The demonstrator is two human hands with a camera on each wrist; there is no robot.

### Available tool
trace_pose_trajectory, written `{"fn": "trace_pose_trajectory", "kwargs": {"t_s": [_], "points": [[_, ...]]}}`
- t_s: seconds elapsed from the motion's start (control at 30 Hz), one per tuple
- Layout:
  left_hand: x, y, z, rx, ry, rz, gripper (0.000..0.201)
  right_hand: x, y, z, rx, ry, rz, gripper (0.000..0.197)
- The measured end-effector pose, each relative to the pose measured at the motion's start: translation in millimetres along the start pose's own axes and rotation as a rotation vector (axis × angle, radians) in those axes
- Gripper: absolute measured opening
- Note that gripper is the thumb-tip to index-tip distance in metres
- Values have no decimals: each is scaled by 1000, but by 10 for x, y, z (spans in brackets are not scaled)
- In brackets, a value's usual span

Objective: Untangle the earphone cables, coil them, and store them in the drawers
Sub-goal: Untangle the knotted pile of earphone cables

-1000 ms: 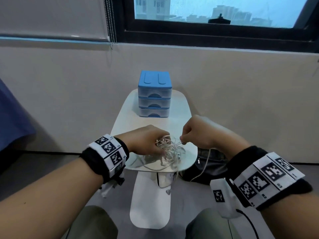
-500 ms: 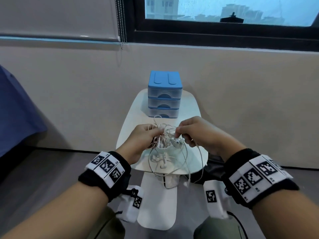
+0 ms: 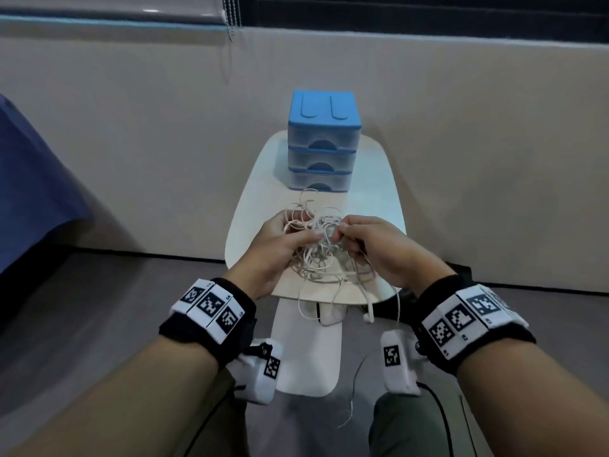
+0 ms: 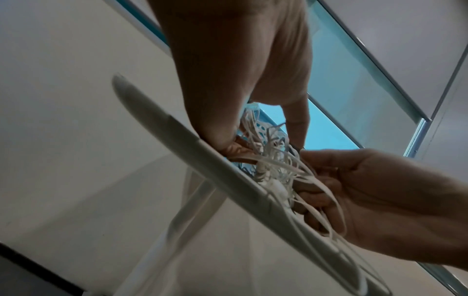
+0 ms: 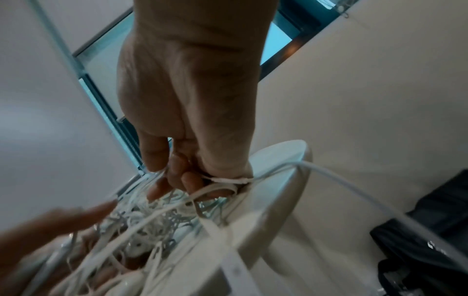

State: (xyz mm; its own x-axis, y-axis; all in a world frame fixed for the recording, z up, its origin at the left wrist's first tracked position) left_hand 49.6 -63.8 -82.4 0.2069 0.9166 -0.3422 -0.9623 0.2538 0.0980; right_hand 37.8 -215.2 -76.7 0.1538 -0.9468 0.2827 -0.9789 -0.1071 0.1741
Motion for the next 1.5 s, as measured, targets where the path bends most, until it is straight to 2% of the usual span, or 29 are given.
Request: {"fn": "trace_pose_trajectory", "kwargs": {"t_s": [0.17,0.27,0.4,0.53,0.67,0.73,0.83,0.93,1.03,1.13,1.3,1.37,1.5], "points": [[-33,-3,-56,-2,-90,-94,44,35,33,-2,10,-162,-9,35],[-37,-42,-73,-39,-149,-94,37,33,79,22,24,-241,-31,27],[8,-51,-52,-126,-263,-53,27,86,183,117,-30,-279,-32,24],[16,-21,-27,-190,-324,-36,22,134,294,159,-93,-208,-49,23],[14,-1,-17,-210,-347,-11,21,119,235,125,-123,-65,-43,50],[15,7,-9,-212,-345,1,21,61,208,77,-112,58,-64,54],[47,31,18,-225,-351,40,29,-26,174,90,-115,184,-87,37],[85,92,85,-282,-435,118,49,-60,161,121,-126,236,-75,20],[66,168,162,-356,-530,168,62,-48,177,121,-158,232,-68,22],[9,212,215,-415,-586,168,58,-65,193,79,-156,309,-81,36],[-22,233,204,-446,-582,167,41,-68,189,54,-112,354,-54,12],[-28,246,224,-457,-592,171,35,-60,191,54,-115,358,-40,10],[-49,277,250,-478,-600,154,46,-46,187,59,-135,329,-1,12]]}}
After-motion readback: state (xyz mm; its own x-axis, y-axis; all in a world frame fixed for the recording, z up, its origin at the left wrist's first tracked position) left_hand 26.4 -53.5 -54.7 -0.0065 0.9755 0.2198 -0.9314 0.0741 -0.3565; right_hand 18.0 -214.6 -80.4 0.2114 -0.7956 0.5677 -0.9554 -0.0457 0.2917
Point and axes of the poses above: each hand's wrist, its own y-axis away from the middle knuckle, its own x-axis out of the back of the hand, z = x × y, the point moved 10 cm from there along -y, towards the middle knuckle, and after that the axes turned 5 degrees about y, right-handed, at the moved point
